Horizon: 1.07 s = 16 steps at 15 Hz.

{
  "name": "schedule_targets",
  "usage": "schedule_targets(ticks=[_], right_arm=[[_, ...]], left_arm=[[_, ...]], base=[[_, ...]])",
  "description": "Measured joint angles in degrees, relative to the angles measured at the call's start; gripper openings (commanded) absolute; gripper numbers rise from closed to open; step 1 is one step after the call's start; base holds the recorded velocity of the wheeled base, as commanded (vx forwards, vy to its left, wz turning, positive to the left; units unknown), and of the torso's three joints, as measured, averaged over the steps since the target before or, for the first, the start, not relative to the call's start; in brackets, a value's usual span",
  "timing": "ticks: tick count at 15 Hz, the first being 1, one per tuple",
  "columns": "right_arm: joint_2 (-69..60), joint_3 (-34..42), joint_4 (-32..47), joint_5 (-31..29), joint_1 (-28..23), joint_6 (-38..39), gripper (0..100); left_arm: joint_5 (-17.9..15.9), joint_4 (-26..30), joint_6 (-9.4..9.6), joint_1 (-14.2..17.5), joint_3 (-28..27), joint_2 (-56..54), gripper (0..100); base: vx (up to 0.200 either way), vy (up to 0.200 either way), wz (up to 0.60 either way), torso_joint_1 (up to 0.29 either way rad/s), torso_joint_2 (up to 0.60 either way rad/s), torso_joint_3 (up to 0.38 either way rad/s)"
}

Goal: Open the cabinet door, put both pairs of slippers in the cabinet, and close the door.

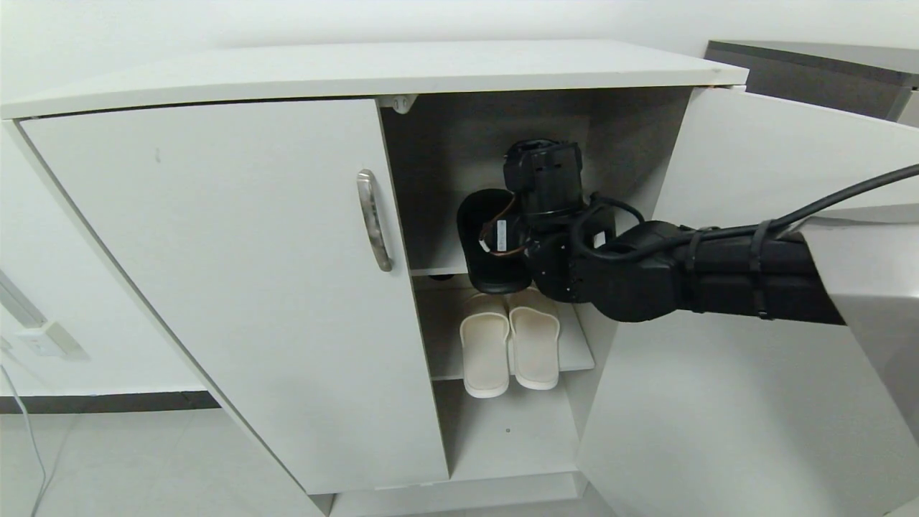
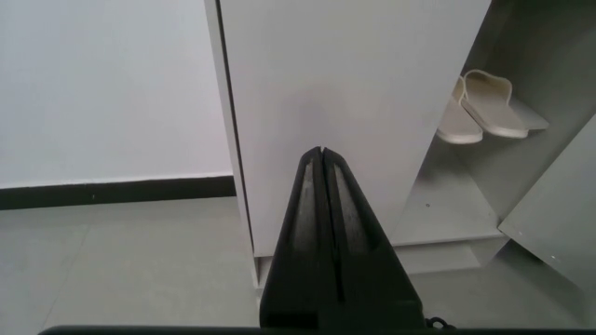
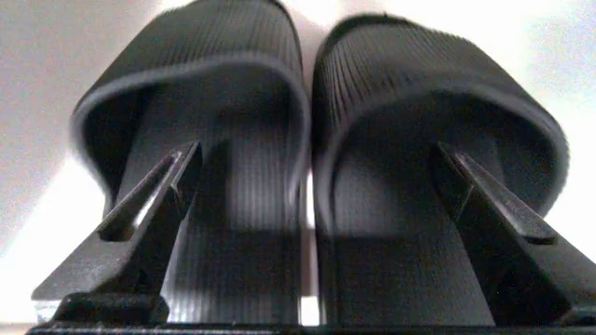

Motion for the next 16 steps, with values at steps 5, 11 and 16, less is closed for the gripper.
schedule_targets(ticks=[5, 11, 16], right_arm=[[-10.6, 13.1, -0.3, -1.4, 2.9, 2.3, 100], [-23.8, 35.0, -7.9, 2.0, 8.2, 3.5, 100], [-29.8, 54.7, -28.0, 9.9, 10.9, 0.5, 100]], left_arm=[[0.0, 0.0, 0.0, 0.0, 0.0, 0.0, 0], [0.0, 0.0, 0.11, 0.0, 0.0, 0.0, 0], [-0.1, 0.0, 0.26, 0.0, 0.0, 0.0, 0]], base=[[0.0, 0.0, 0.0, 0.0, 0.0, 0.0], [0.0, 0.0, 0.0, 0.0, 0.0, 0.0], [0.0, 0.0, 0.0, 0.0, 0.0, 0.0]])
